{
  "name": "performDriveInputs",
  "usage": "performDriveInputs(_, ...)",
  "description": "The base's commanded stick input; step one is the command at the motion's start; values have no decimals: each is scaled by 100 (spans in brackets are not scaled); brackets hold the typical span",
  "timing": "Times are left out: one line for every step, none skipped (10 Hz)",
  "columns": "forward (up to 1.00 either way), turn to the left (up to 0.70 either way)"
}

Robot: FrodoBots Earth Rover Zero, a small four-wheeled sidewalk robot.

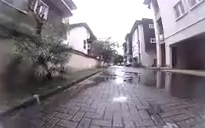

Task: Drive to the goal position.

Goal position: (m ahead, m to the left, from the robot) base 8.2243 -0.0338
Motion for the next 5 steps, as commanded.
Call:
performDriveInputs(70,0)
performDriveInputs(70,0)
performDriveInputs(70,0)
performDriveInputs(70,0)
performDriveInputs(70,0)
